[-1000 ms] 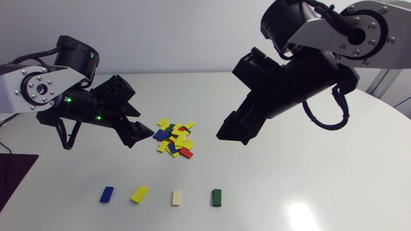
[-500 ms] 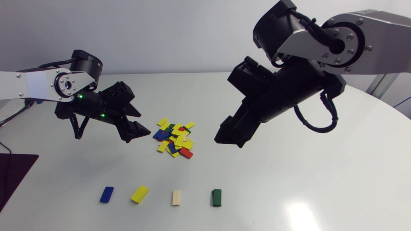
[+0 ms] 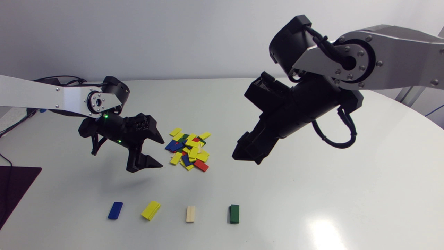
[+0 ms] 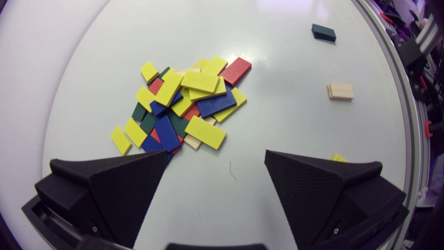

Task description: Take domino bricks one by one from the mixed stack on the table and place each onto the existing stack of the same color.

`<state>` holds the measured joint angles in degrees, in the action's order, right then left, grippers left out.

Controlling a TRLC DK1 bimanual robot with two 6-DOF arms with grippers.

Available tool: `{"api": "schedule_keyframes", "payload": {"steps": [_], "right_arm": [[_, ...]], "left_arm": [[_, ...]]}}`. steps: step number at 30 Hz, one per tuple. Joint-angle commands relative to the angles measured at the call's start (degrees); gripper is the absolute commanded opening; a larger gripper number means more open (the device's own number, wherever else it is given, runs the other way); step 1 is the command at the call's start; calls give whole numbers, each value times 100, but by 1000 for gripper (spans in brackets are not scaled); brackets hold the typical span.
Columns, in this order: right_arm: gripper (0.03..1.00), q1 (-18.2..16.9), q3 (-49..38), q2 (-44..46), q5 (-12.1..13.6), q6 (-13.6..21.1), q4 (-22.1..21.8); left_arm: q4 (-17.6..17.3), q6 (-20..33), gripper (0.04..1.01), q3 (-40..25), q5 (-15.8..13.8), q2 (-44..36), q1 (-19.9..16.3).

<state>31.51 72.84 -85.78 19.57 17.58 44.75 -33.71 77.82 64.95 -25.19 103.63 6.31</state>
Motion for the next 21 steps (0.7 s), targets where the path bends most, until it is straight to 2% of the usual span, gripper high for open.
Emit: {"api": "schedule_keyframes", "payload": {"steps": [1, 7, 21], "right_arm": [[967, -39, -147, -150, 55, 96, -54], [967, -39, -200, -229, 82, 96, -142], [966, -57, -279, -370, 152, 96, -256]], "left_arm": [[-135, 603, 993, 229, -39, 236, 90], [-373, 1104, 992, 528, 172, 491, 204], [-698, 1622, 992, 1152, 480, 1185, 415]]}}
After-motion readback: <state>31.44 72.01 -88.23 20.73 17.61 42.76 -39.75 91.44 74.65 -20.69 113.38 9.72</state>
